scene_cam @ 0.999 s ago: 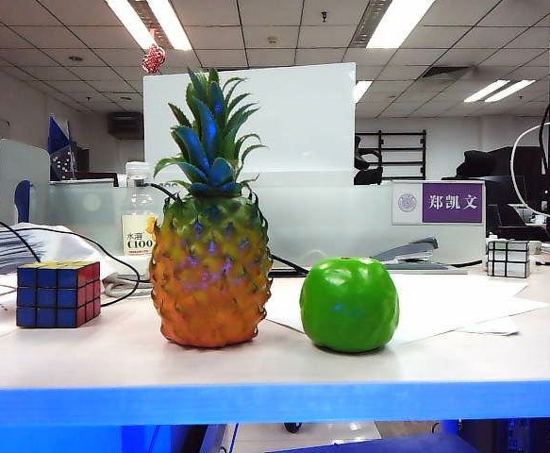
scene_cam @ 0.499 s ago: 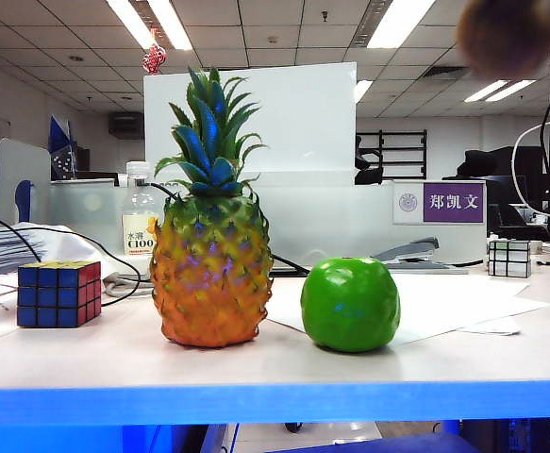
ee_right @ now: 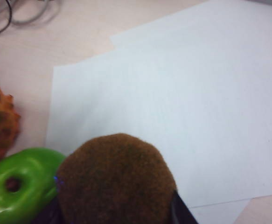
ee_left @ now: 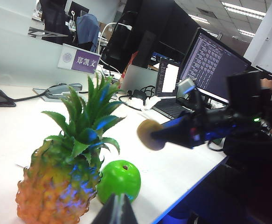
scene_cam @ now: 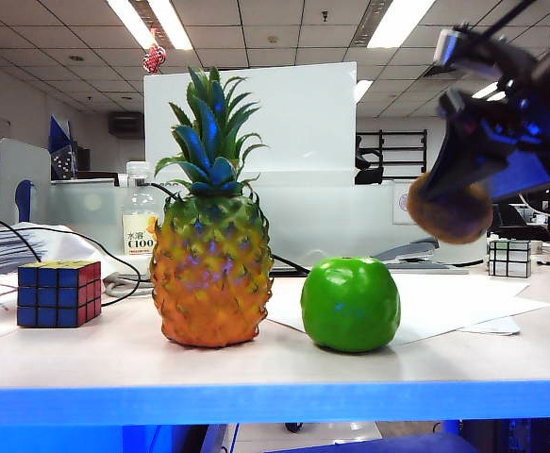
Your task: Arrange all the fruits from large to small from left to right in a row.
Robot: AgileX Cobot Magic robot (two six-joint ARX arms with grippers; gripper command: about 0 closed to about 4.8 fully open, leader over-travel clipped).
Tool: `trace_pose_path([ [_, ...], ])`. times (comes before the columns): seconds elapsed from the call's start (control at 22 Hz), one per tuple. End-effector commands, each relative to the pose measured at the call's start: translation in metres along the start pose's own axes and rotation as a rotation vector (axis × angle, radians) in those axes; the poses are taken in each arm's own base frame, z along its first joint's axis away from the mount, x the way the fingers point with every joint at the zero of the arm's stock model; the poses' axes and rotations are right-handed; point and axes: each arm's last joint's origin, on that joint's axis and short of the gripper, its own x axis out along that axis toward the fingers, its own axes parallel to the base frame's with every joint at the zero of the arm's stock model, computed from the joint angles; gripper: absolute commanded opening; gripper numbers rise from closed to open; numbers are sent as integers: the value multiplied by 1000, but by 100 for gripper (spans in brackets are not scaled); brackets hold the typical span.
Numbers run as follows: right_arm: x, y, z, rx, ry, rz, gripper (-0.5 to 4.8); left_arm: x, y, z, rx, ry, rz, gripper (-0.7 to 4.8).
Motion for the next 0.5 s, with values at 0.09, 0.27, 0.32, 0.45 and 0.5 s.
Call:
trace_pose_path([
  [0.09, 10, -3, -4, -6, 25, -54, -7, 0, -1, 1, 9, -5, -4, 22],
  [0.27, 11, -5, -22, 20, 66, -106, -7, 0, -1, 1, 10, -4, -7, 22],
  [0.32, 12, -4, -27, 28, 82, -99, -7, 0, -1, 1, 10, -4, -7, 22],
  [0.45, 11, -2, -34, 48, 82, -91, -7, 0, -1, 1, 10, -4, -7, 22],
  [0.5, 10, -2, -36, 52, 77, -92, -7, 0, -1, 1, 10, -4, -7, 22],
])
